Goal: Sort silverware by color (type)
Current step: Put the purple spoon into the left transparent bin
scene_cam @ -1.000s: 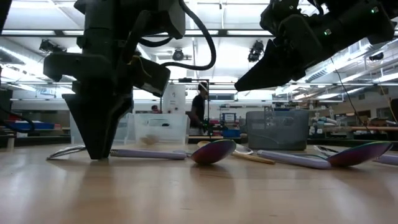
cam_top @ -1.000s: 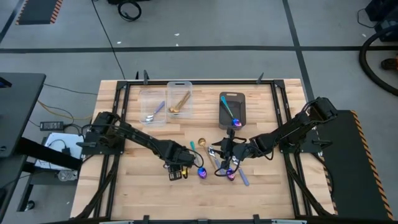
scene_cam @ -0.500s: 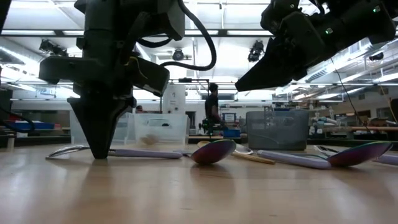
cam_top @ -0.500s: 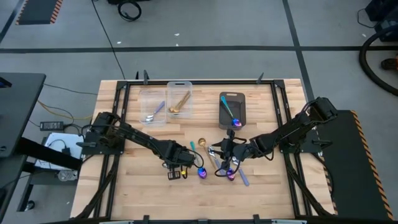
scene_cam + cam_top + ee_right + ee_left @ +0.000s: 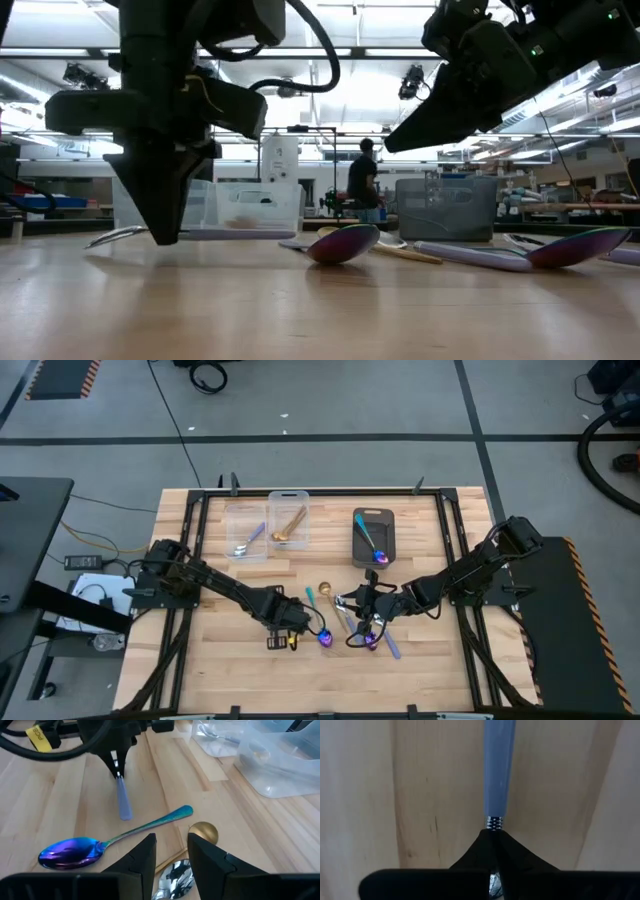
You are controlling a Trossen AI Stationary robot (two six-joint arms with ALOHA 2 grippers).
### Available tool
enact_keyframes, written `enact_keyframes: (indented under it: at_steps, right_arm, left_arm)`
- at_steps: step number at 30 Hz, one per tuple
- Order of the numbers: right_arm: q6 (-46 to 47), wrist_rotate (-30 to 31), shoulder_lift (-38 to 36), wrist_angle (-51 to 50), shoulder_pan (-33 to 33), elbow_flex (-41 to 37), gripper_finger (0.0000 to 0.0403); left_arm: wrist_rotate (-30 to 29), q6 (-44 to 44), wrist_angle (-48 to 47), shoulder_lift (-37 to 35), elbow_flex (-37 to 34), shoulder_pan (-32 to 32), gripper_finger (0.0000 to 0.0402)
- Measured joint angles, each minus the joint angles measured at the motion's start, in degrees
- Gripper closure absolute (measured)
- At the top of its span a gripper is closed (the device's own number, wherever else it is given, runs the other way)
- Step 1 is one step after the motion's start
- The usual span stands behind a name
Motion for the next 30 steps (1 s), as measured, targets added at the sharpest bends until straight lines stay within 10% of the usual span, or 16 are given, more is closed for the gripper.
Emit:
enact_keyframes:
  at_steps: [30]
  right_arm:
    - [-1.59,1.52,0.00,1.09,-0.49,0.00,0.0281]
  left_arm:
    - [-21.28,-5.70,-4.01,-36.51,-14.21,11.99,0.0384]
